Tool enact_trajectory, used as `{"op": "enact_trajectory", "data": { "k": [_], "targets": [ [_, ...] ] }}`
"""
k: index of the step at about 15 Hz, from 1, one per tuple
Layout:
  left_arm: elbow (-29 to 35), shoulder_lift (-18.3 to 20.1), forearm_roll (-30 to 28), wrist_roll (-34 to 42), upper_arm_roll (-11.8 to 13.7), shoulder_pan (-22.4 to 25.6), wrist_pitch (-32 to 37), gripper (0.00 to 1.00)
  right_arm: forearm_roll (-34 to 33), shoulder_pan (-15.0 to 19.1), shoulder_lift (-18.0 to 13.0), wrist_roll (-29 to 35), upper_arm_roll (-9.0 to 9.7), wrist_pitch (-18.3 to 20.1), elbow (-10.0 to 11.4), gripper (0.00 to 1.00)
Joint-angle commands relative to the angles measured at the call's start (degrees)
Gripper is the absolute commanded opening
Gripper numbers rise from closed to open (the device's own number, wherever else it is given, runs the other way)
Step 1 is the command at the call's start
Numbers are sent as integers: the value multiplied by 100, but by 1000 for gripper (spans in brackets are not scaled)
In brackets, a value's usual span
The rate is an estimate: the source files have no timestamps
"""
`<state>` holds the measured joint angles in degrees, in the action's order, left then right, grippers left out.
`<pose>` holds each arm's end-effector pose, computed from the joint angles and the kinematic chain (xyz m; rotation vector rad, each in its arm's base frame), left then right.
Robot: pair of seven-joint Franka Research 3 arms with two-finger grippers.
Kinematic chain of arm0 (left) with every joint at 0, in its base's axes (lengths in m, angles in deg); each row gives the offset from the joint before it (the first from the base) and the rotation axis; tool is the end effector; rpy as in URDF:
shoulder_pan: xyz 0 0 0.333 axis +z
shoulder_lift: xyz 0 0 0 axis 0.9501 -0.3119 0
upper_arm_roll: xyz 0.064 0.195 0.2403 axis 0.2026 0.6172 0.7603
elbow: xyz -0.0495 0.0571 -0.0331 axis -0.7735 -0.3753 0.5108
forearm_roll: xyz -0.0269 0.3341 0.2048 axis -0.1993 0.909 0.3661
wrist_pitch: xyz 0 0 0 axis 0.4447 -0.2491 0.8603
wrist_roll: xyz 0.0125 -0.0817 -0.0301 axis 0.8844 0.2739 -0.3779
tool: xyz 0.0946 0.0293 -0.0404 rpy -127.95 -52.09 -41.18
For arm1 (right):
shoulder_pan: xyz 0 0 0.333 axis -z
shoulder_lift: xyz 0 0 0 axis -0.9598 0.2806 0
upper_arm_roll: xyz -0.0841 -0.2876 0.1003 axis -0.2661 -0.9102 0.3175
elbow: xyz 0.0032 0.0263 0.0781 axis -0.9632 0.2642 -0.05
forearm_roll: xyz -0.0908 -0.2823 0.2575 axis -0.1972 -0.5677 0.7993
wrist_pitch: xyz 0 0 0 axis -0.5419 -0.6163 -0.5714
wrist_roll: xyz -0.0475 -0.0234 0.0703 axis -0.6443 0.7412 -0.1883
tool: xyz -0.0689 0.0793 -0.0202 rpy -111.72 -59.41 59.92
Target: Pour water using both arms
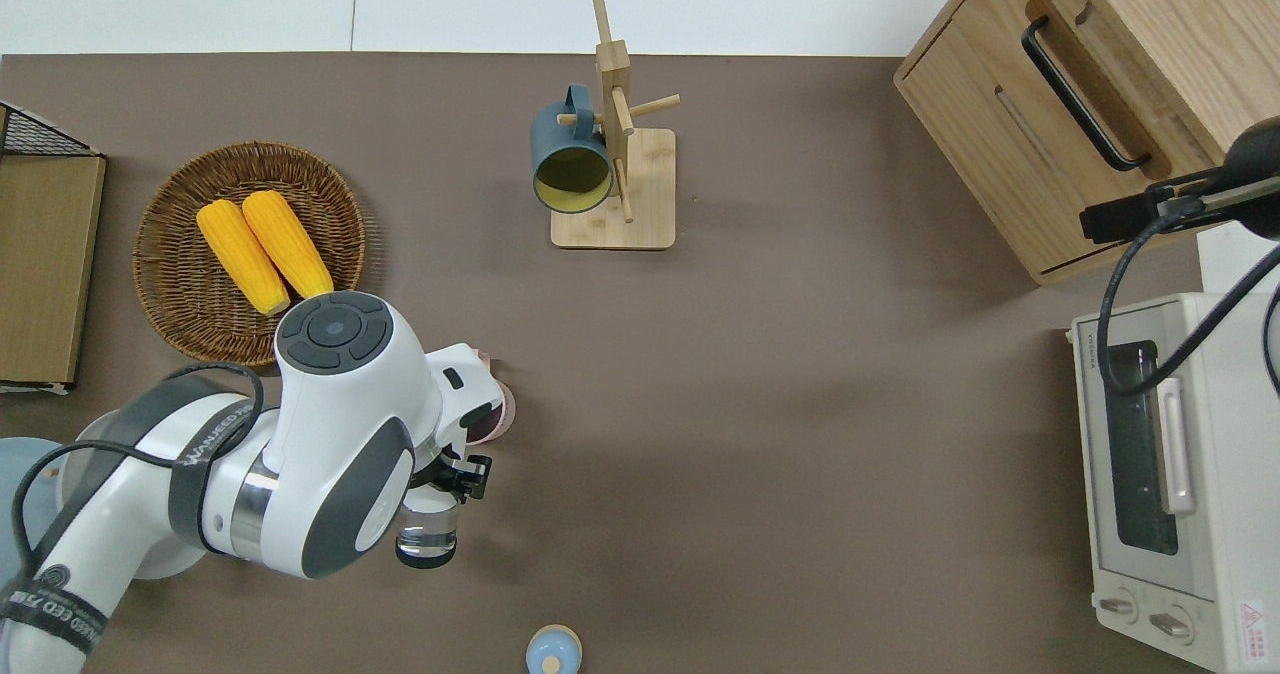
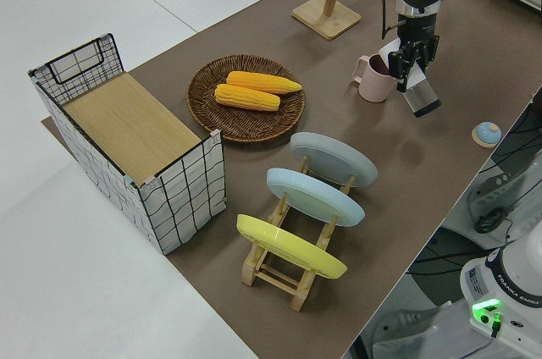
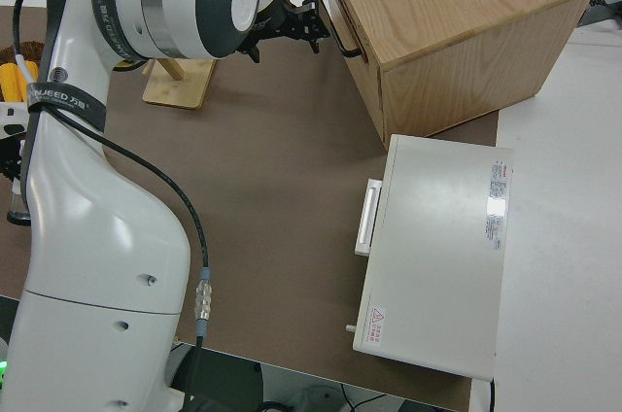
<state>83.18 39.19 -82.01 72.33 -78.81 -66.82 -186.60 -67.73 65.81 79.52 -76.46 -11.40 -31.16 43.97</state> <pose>0.4658 -0.1920 0.3869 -3.0309 0.3508 0.5687 0.6061 0.0011 0.6468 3.0722 0.3172 0.2164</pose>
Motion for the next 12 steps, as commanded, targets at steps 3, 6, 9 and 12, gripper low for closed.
{"op": "enact_trajectory", "data": {
  "k": [3,6,9,12],
  "targets": [
    [-553,-254,211,-196,-2,-26,605,0,-7,25,-83,-109,29,4,113,990],
    [-676,-290,290,-205,-2,-26,816,0,-7,25,-83,-109,29,4,113,990],
    [-878,-403,307,-196,-2,-35,1158,0,-7,25,-83,-109,29,4,113,990],
    [-1037,-623,447,-240,-10,-53,1274,0,-7,25,-83,-109,29,4,113,990]
  ]
}}
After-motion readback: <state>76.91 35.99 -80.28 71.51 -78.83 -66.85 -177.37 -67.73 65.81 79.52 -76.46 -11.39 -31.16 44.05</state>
